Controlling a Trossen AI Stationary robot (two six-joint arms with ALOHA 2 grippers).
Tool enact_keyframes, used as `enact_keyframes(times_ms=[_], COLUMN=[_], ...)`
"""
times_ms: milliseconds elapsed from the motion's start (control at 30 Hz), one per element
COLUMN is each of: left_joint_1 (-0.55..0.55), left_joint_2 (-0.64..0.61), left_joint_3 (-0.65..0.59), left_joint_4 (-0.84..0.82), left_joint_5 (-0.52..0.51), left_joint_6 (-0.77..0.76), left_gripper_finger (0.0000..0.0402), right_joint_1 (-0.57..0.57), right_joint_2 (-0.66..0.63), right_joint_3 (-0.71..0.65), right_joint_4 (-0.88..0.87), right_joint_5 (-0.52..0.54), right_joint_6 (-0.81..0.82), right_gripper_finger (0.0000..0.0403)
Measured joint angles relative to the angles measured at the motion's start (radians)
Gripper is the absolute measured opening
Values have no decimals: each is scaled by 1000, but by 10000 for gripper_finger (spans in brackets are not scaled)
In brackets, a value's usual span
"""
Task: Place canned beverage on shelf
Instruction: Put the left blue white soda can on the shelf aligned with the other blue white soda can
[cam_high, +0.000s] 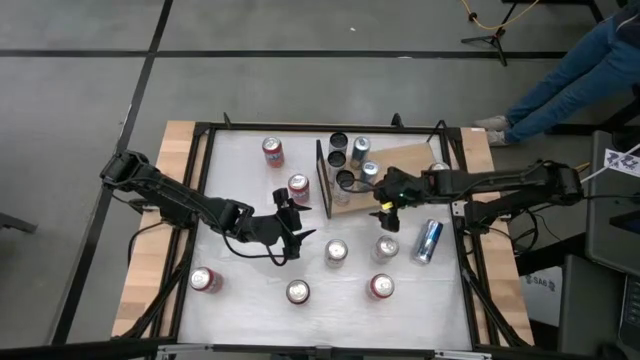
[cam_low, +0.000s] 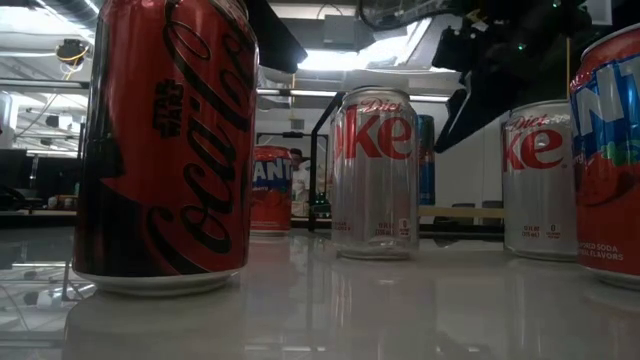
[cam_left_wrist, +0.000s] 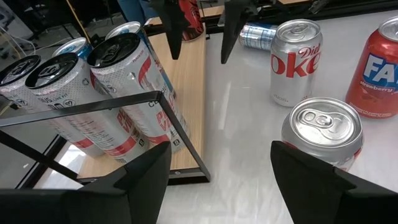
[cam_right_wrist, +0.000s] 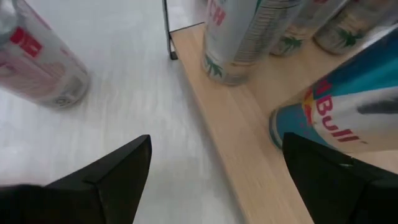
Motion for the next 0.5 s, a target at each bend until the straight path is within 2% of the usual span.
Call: enact_keyframes(times_ms=[500], left_joint_1=[0], left_joint_2=[0], left_joint_3=[0], left_joint_4=[0], left_joint_5=[0], left_joint_6=[0], left_gripper_finger=[266], right_joint_1=[-14], right_joint_2=[7], right_joint_3=[-13], right_joint_4=[88], right_joint_5=[71], right_joint_6=[-50], right_gripper_finger=[351])
